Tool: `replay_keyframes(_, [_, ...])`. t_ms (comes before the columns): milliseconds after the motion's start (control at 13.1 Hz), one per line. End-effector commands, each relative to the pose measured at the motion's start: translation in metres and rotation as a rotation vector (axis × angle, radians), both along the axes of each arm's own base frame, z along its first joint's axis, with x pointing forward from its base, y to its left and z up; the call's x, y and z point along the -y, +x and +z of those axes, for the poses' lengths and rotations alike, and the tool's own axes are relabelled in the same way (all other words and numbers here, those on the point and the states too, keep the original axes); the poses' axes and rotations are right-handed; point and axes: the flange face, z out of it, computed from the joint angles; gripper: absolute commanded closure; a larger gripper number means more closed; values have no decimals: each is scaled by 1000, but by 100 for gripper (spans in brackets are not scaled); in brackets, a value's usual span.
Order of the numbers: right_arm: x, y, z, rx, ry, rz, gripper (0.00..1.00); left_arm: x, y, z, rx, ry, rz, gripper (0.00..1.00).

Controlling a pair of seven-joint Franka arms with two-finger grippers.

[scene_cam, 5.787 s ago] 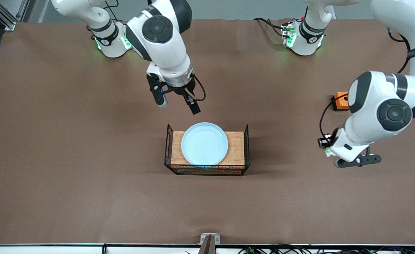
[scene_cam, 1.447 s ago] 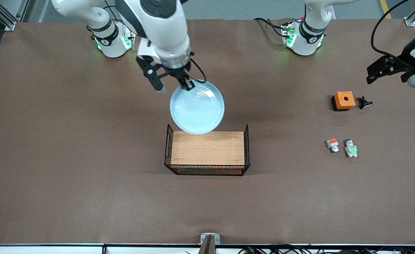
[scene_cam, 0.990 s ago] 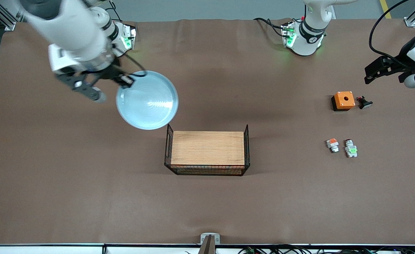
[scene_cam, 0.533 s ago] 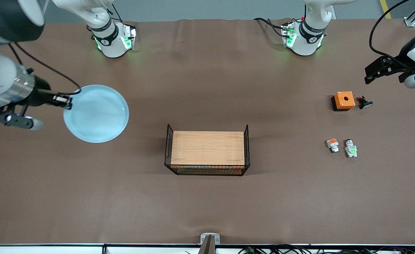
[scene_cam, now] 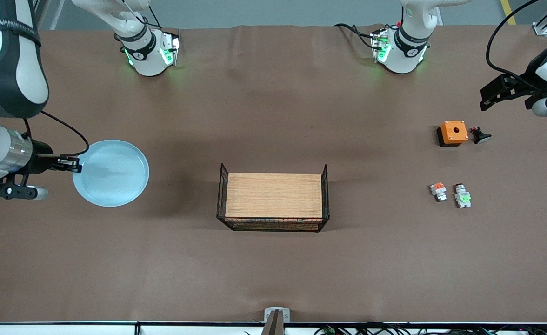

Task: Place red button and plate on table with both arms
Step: 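Carry the plate away from the tray with the right gripper, then lower the held plate onto the table with the right gripper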

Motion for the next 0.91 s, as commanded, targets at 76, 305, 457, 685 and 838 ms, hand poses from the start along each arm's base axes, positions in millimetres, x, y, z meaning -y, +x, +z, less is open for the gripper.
replay_keyframes(76, [40, 3, -58, -22, 32, 44, 98, 9, -4, 5, 12, -17, -6, 0])
replay_keyframes(305, [66, 7, -106, -68, 55, 46, 98, 10, -5, 5, 12, -17, -8, 0])
replay_keyframes(457, [76, 9, -121, -71, 59, 42, 98, 10, -5, 5, 12, -17, -9, 0])
replay_keyframes(685, [86, 7, -147, -24, 68, 120, 98, 11, -5, 6, 12, -15, -11, 0])
replay_keyframes(838, [91, 0, -165, -3, 67, 137, 98, 13, -6, 6, 12, -15, -14, 0])
